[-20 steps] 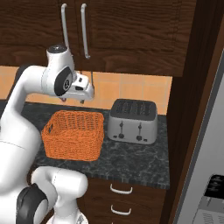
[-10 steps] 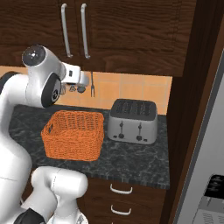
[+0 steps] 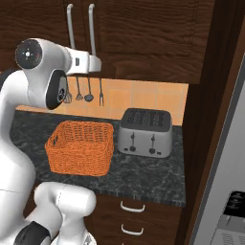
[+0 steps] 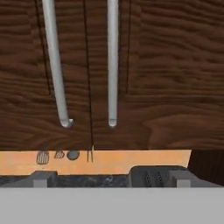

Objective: Open the cabinet, pick up the bread from the cabinet and place it in the basket. Then move the basket to the dining counter.

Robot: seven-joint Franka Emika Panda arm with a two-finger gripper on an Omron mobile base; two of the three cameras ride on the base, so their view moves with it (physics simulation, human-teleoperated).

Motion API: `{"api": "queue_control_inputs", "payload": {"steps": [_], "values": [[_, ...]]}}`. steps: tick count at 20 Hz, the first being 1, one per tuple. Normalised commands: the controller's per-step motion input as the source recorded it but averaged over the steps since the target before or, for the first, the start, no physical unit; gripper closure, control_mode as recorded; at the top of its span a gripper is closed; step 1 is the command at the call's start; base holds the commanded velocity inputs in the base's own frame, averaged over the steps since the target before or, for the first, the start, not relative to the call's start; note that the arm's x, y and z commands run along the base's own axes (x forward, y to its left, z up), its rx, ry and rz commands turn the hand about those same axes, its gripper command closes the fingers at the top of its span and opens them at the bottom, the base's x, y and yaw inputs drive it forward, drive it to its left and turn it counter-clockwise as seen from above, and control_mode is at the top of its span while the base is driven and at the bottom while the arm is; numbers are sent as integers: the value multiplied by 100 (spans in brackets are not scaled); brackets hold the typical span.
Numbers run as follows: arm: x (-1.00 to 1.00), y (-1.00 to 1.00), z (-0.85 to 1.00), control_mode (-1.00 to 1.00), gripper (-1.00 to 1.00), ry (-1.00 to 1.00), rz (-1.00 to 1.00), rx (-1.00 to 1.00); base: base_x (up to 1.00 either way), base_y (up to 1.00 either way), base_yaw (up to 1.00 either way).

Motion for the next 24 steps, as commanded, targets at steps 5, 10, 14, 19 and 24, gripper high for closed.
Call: {"api": "queue_control_inputs", "payload": {"steps": [5, 10, 14, 19, 24], "values": [[75, -4, 18, -100, -100, 0, -1, 5, 0, 0, 0], [73, 1, -14, -100, -100, -1, 0, 2, 0, 0, 0], [78, 0, -22, -100, -100, 0, 0, 2, 0, 0, 0], [76, 0, -6, -100, -100, 0, 0, 1, 0, 0, 0], [66, 0, 0, -100, 100, 0, 0, 0, 0, 0, 0]]}}
